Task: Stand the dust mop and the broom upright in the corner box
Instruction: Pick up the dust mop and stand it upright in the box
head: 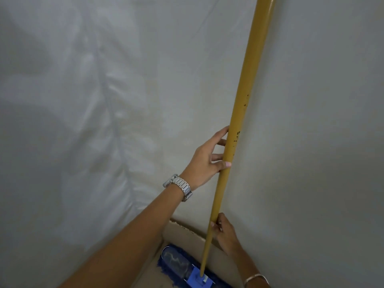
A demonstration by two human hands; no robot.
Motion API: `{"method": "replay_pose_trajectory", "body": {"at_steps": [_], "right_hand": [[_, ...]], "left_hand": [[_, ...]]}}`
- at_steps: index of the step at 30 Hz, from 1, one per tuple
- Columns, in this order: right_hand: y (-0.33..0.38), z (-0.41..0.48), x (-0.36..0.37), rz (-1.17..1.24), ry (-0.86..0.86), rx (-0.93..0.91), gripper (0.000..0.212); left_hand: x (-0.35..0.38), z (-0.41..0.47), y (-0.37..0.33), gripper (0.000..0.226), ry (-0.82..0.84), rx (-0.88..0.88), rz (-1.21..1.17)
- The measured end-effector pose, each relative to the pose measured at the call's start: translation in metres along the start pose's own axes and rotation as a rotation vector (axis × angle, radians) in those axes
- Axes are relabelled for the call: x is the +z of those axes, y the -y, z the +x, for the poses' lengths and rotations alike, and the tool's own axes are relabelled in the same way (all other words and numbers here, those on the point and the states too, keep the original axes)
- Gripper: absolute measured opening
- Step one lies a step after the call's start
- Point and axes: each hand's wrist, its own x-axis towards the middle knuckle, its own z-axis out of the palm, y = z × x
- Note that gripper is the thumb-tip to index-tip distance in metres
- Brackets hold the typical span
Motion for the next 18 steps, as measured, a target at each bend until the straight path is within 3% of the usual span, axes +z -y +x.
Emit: {"method": "replay_pose_trajectory", "body": {"at_steps": [6, 14, 18], "right_hand": [[-0.034, 0.054, 0.032, -0.011, -0.072, 0.093, 0.007], [-0.045, 0.098, 0.016, 0.043, -0.194, 0.126, 0.006], [-0.049, 0.098, 0.016, 0.007, -0.208, 0.138, 0.007]], "left_hand": [[-0.011, 0.033, 0.071, 0.086, -0.046, 0.048, 0.038], [0.002, 0.098, 0.083, 0.083, 0.034, 0.091, 0.151], [0.010, 0.101, 0.090, 0.081, -0.022, 0.122, 0.185]]}}
